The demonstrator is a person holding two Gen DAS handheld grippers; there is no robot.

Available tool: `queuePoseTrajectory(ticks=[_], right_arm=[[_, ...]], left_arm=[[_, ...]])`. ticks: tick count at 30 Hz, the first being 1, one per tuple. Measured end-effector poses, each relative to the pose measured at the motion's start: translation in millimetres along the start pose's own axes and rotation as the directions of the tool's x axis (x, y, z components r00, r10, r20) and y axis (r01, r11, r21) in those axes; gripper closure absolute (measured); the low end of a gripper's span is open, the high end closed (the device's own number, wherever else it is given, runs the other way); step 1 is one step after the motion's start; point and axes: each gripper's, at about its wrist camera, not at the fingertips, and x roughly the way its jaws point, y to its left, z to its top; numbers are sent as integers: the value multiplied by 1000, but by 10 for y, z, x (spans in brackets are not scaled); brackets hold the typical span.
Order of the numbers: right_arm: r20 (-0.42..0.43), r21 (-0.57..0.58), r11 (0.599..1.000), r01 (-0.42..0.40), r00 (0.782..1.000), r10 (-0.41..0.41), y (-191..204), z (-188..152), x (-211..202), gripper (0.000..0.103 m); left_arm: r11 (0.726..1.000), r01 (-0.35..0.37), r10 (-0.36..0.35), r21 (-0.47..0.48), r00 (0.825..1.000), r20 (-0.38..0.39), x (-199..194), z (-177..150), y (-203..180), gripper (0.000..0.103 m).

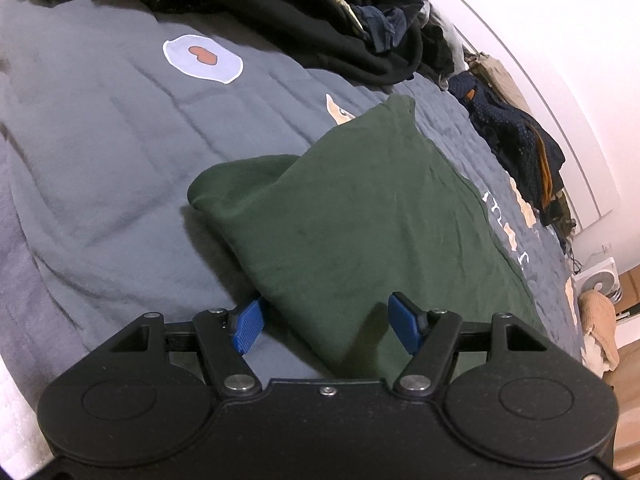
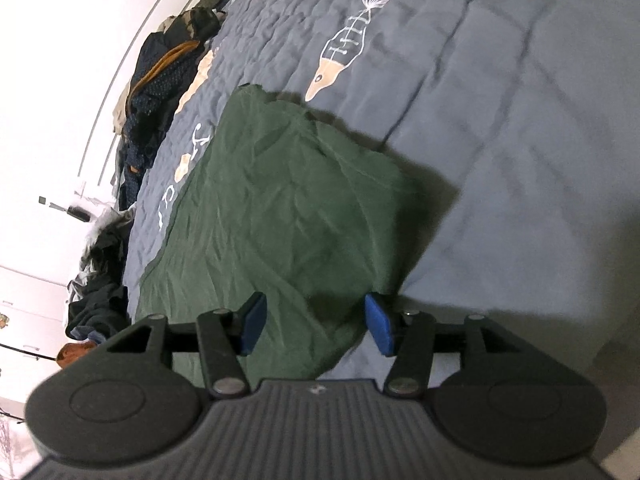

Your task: Fold clothes

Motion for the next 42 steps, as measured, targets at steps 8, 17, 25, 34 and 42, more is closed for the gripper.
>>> queuePoseTrajectory(ticks=[8,17,25,34,42], right_arm=[[-3,43,999,13,1000,-12,-76,-4,8,48],[35,106,994,-40,999,36,-66,28,130,38],[42,59,995,-87,996,84,34,29,120,38],[31,155,981,-118,993,115,-71,5,242,38],[9,145,980,-137,990,137,-24,-24,288,38]], left_arm=[[1000,-8,8,-1,1000,-2,14,0,-4,38],[1000,-12,12,8,1000,-3,18,-8,-2,38],[1000,-12,13,12,1000,-4,17,-8,2,38],[1000,-14,14,22,1000,-5,11,-23,-1,37],[999,-14,14,33,1000,-7,13,-27,-3,37]])
